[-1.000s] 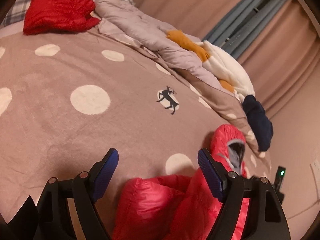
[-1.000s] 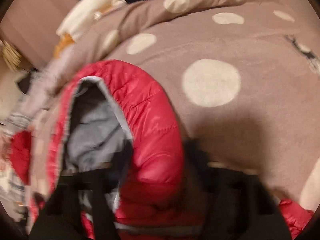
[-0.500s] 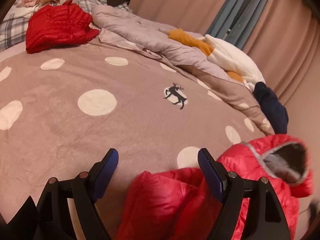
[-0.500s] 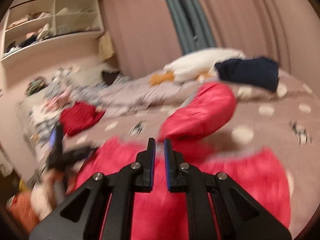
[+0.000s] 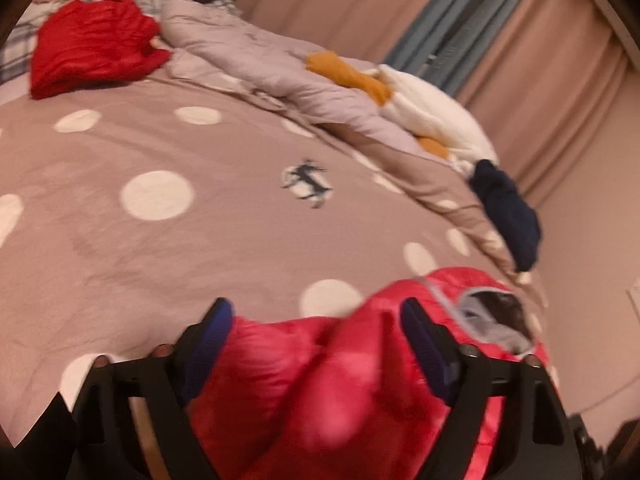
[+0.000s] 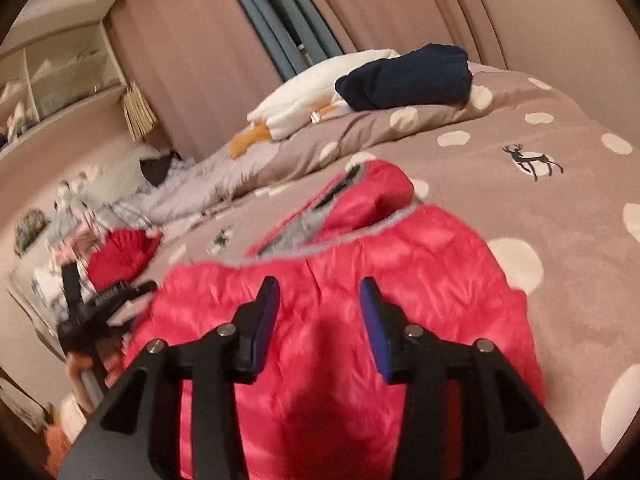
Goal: Fold large clothes
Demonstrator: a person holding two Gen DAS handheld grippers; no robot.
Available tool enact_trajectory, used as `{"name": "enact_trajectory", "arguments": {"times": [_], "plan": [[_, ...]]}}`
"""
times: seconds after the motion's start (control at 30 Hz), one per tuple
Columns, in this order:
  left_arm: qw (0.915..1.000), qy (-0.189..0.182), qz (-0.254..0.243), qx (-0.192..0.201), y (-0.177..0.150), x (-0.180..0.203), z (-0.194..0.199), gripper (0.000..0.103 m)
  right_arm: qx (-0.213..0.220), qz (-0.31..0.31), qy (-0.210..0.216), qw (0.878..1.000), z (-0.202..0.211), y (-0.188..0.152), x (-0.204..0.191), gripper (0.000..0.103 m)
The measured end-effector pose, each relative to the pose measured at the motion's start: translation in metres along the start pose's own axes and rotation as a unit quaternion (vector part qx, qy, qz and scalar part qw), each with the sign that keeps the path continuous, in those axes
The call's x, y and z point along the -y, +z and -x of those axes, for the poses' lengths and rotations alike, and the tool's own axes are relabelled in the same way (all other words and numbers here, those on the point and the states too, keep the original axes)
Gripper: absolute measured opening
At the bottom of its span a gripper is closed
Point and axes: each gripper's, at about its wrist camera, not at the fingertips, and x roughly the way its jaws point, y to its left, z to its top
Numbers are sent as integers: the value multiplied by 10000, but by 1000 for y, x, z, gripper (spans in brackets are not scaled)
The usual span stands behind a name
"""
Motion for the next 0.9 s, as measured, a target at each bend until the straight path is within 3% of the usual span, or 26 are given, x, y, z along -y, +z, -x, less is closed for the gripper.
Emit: {"name": "enact_trajectory", "arguments": {"times": [0.17,0.23,0.3,0.4,0.43,0.5,0.57,0.6,0.63,0.67,0.7,0.73,0.77,0.8,0.9], "plan": [[9989,-181,-417,-110,9,35,-14,92,125,-73,-14,9999,-7,22,-2,51],[9977,-438,-499,-165,13,50,-20,92,109,-141,-19,9998,-18,31,0,60],[9957,-662,-541,-346,25,67,-35,93,132,-249,-96,9996,-29,41,6,75],[9910,-477,-1110,-576,39,103,-68,93,18,-531,-271,9982,-51,63,17,88],[9868,-509,-1308,-805,41,112,-84,93,-48,-729,-252,9970,-64,72,24,88],[9705,-600,-1443,-1838,40,127,-138,93,-111,-1081,-120,9940,-88,81,38,88],[9419,-377,-1165,-3127,21,124,-201,93,-453,-1418,-209,9886,-123,83,54,87],[9350,-205,-1250,-3312,10,124,-220,95,-633,-1499,-324,9861,-139,81,59,83],[9407,-305,-1581,-2987,9,133,-214,95,-825,-1553,-343,9838,-155,76,64,79],[9356,-564,-1990,-2863,4,145,-207,82,-1076,-1672,-249,9797,-172,69,70,71],[9251,-999,-2191,-2936,-3,152,-206,68,-1279,-1890,-89,9736,-185,62,78,54],[9204,-1047,-2347,-2948,-13,155,-210,65,-1363,-2072,37,9688,-192,58,84,44],[9235,-911,-2438,-2819,-15,156,-210,55,-1373,-2226,122,9651,-198,54,90,29],[9283,-849,-2414,-2699,-15,155,-209,45,-1383,-2261,119,9642,-201,51,92,25],[9445,-880,-1943,-2498,-10,137,-208,29,-1263,-1983,113,9719,-199,51,83,16]]}}
